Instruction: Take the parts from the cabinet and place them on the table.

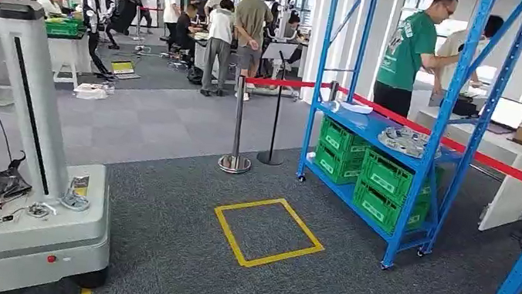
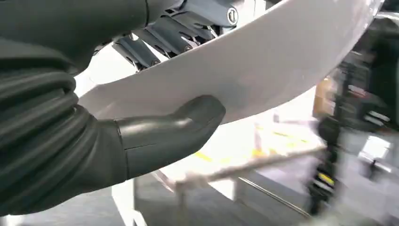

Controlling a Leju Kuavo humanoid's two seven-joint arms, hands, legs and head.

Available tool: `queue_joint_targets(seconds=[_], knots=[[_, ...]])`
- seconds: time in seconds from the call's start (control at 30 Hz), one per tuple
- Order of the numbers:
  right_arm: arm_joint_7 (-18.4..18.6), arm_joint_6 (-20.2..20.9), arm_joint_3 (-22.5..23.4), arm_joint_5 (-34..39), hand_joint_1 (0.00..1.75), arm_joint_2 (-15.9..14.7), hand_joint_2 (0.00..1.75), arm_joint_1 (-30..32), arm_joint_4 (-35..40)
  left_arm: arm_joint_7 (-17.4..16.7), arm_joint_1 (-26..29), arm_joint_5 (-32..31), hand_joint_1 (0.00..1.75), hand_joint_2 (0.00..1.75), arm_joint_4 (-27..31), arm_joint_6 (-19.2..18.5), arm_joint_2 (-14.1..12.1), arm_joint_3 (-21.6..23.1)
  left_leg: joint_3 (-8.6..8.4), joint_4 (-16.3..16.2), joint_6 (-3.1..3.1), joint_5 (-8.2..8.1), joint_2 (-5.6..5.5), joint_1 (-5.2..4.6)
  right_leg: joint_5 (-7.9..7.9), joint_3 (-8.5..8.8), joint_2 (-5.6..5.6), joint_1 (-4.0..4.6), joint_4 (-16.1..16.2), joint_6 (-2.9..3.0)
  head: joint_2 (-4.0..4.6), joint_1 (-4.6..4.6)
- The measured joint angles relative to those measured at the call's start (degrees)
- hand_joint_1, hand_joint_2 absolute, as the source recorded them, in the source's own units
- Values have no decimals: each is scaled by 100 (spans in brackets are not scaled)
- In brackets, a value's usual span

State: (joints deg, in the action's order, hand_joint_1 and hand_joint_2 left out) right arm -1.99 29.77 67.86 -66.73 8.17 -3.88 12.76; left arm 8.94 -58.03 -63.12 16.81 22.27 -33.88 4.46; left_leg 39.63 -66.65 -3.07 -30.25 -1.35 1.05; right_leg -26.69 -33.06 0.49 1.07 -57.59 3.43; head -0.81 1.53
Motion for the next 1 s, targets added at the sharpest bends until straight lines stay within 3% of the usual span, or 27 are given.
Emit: queue_joint_targets(seconds=[0.03, 0.07, 0.1, 0.13, 0.17, 0.2, 0.23, 0.27, 0.3, 0.4, 0.43, 0.47, 0.53, 0.57, 0.6, 0.63, 0.7, 0.73, 0.77, 0.83, 0.9, 0.93, 0.97, 1.0], knots=[[-17, -7, -2, -7, 0, 0, 0, 16, 0, -18, 46, -15, 175, 175, -4, 15, -9, 0, 190, -457, -28, -199, 50, 9, -10, 1, -66, 0, 0, 14, 0, 2], [-26, -7, -2, -13, 0, 0, 0, 23, 0, -22, 109, -35, 175, 175, -17, 13, -17, 0, 314, -765, -53, -292, 69, 17, -17, 0, -138, -3, -2, 23, 0, 4], [-22, -7, -2, -17, 0, 4, 0, 27, 0, -40, 159, -48, 175, 175, -30, -11, -31, 0, 314, -808, -74, -249, 85, 30, -22, -1, -207, -7, -8, 20, 0, 2], [-15, -7, -2, -20, 0, 13, 0, 27, 0, -46, 178, -57, 175, 175, -35, -26, -41, 0, 207, -626, -91, -115, 109, 42, -29, -4, -269, -11, -16, 13, 0, 2], [-9, -7, -2, -31, 0, 26, 0, 25, 0, -68, 178, -57, 175, 175, -37, -41, -50, 0, -40, -187, -114, 114, 165, 55, -47, -10, -339, -21, -40, -9, 0, 2], [-9, -7, -2, -31, 0, 31, 0, 21, 0, -73, 171, -59, 175, 175, -35, -46, -68, 0, -319, 303, -137, 319, 283, 58, -74, -17, -394, -31, -81, -37, 0, 4], [-9, -7, -2, -31, 0, 31, 0, 20, 0, -77, 168, -63, 175, 175, -35, -56, -74, 0, -516, 713, -158, 335, 499, 53, -115, -24, -457, -22, -145, -83, 0, 2], [-9, -7, -2, -33, 0, 20, 0, 19, 0, -79, 136, -66, 175, 175, -37, -57, -72, 2, -572, 727, -69, 319, 510, -5, -159, -45, -487, 10, -197, -118, 0, 15], [-9, -4, -2, -31, 0, 24, 0, 16, 0, -92, 154, -77, 175, 175, -28, -74, -79, 2, -550, 717, 41, 322, 393, 4, -170, -36, -538, 18, -195, -137, 0, 2], [0, -7, -2, -33, 0, 24, 0, -7, 0, -178, 179, -155, 175, 175, -39, -127, -116, 2, -512, 716, 140, 354, 238, 23, -196, -15, -681, 26, -203, -188, 0, 4], [2, -7, -2, -33, 0, 24, 0, -9, 0, -206, 166, -168, 175, 175, -37, -146, -131, 4, -511, 720, 160, 364, 204, 40, -265, -28, -481, -10, -290, -244, 0, 4], [0, -4, -2, -33, 0, 26, 0, -8, 0, -252, 140, -182, 175, 175, -35, -171, -142, 4, -508, 720, 186, 369, 160, 45, -445, -151, -263, -33, -553, -286, 0, 2], [-13, 11, -2, -33, 0, 26, 0, -5, 0, -341, 123, -243, 175, 175, -37, -243, -135, 4, -489, 720, 210, 375, 67, 40, -881, -613, -107, -61, -1498, -321, 0, 0], [-31, 9, -2, -33, 0, 26, 0, -1, 0, -383, 124, -269, 175, 175, -42, -258, -135, 4, -484, 719, 216, 379, 10, 34, -988, -809, -97, -60, -1870, -319, 0, 2], [-46, 7, -2, -33, 0, 26, 0, 4, 0, -425, 125, -286, 175, 175, -44, -275, -138, 4, -484, 718, 216, 380, -44, 28, -971, -907, -94, -59, -2029, -309, 0, -2], [-48, 9, -2, -33, 0, 26, 0, 4, 0, -499, 126, -321, 175, 175, -50, -284, -142, 4, -487, 718, 215, 381, -111, 22, -809, -865, -85, -57, -1891, -279, 0, 2], [-55, 7, -2, -33, 0, 26, 0, 0, 0, -690, 120, -435, 175, 175, -48, -304, -159, 6, -492, 718, 206, 386, -222, 16, -297, -461, 7, -36, -997, -187, 0, 2], [-57, 7, -2, -33, 0, 24, 0, -2, 0, -808, 112, -492, 175, 175, -48, -334, -166, 9, -490, 719, 197, 392, -279, 25, -59, -190, 207, -25, -429, -122, 0, 0], [-52, 7, -2, -33, 0, 17, 0, -1, 0, -873, 103, -518, 175, 175, -50, -361, -168, 11, -475, 718, 175, 399, -315, 21, -127, -107, 374, -35, -237, -97, 0, 2], [-44, 17, -2, -33, 0, 20, 0, -2, 0, -999, 105, -549, 175, 175, -59, -446, -173, 11, -454, 740, 98, 429, -419, 51, -86, -99, 227, 6, -200, -124, 0, 2], [-41, 0, -2, -31, 0, 20, 0, -15, 0, -971, 112, -465, 175, 175, -59, -535, -208, 13, -449, 813, 0, 478, -534, 49, -46, -72, 119, -4, -123, -76, 0, 2], [-37, 2, -2, -28, 0, 24, 0, -24, 0, -882, 134, -383, 175, 175, -59, -553, -229, 11, -415, 763, 15, 442, -336, 71, 21, -25, 45, -42, -18, -50, 0, 4], [-37, 2, -2, -20, 0, 24, 0, -20, 0, -818, 105, -330, 175, 175, -63, -564, -245, 7, -352, 631, -3, 312, -76, 34, 39, -1, 10, -30, 31, -16, 0, 11], [-35, 2, -2, -15, 0, 24, 0, -12, 0, -778, 64, -302, 175, 175, -63, -575, -234, 7, -204, 306, -34, 101, 40, 32, 47, -3, -47, -29, 38, -5, 0, 7]])
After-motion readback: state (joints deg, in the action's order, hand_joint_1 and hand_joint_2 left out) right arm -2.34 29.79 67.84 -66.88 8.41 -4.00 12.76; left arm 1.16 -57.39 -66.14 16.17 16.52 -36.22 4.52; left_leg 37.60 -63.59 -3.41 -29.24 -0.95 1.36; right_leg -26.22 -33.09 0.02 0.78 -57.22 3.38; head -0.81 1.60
